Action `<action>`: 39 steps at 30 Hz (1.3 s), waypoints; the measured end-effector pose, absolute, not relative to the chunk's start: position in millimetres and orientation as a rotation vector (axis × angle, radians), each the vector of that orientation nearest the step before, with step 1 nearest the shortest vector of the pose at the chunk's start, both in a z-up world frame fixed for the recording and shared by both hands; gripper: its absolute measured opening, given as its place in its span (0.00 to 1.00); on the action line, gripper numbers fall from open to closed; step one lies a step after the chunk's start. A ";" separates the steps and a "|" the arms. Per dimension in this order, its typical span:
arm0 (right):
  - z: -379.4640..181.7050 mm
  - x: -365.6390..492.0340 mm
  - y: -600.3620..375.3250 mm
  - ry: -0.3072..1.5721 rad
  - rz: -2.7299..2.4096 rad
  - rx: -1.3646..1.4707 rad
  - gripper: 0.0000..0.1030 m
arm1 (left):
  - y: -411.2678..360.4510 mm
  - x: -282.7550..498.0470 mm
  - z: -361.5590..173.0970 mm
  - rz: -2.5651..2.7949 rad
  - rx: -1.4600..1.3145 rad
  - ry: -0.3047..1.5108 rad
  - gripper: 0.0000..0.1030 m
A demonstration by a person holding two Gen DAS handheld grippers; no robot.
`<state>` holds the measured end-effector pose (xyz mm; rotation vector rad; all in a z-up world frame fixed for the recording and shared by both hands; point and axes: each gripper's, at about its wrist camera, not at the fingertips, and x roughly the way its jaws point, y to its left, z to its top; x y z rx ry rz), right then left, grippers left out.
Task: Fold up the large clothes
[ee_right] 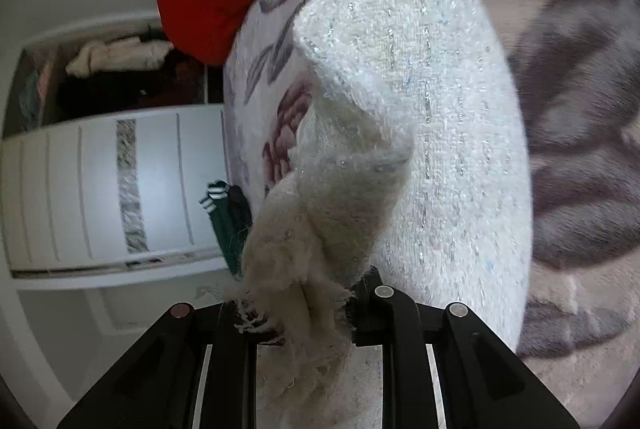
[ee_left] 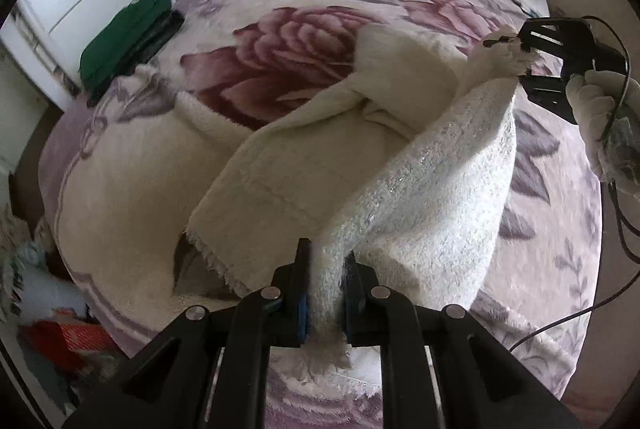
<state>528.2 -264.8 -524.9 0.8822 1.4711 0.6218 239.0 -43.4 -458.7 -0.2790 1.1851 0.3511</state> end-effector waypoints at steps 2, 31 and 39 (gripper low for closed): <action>-523.0 534.3 -237.1 1.491 0.622 0.823 0.20 | -27.5 236.1 -461.3 0.364 -0.314 1.178 0.10; -549.7 357.5 -233.5 1.752 0.316 0.409 0.80 | 131.8 249.0 -566.0 0.273 -0.574 1.379 0.87; -638.8 228.7 -253.9 1.855 0.273 0.819 0.36 | 114.5 249.5 -586.8 0.106 -0.520 1.346 0.14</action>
